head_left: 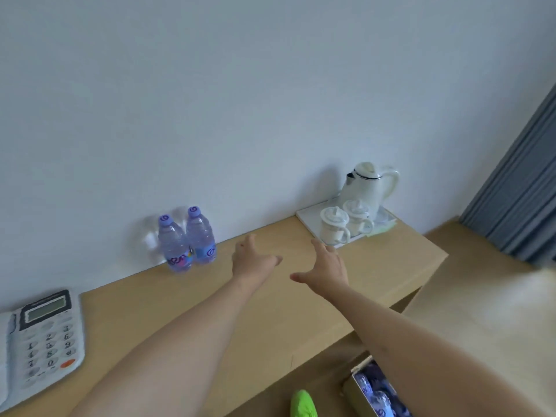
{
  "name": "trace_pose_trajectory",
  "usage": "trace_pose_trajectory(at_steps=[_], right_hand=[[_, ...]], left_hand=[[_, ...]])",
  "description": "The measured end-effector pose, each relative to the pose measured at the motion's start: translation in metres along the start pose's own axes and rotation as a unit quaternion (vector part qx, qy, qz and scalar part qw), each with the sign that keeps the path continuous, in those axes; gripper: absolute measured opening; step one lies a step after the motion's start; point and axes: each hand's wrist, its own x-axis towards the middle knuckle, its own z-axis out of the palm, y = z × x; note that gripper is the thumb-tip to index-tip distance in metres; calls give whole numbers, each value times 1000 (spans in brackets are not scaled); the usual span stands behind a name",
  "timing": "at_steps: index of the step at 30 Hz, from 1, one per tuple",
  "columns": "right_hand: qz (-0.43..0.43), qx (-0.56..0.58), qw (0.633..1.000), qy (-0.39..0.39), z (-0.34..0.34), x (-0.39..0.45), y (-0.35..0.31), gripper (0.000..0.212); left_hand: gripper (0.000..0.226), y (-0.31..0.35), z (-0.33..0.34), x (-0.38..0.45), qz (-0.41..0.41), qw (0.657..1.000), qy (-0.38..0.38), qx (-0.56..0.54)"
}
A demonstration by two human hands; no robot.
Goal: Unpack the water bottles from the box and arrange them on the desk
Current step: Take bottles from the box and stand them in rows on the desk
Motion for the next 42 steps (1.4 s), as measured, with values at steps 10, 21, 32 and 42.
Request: trace_pose_trajectory(at_steps=[10, 21, 32, 42], right_hand=[[212, 38, 972, 93, -96, -67, 183, 106], [407, 101, 905, 80, -135, -94, 406, 99], [510, 148, 846, -43, -57, -97, 543, 91], [564, 176, 799, -115, 141, -95, 644, 84]], left_hand=[[81, 92, 177, -63, 136, 966, -187, 116], [79, 155, 414, -116, 234, 879, -337, 243], [74, 74, 551, -91, 230, 790, -404, 401], [69, -115, 674, -53, 303, 654, -491, 489]])
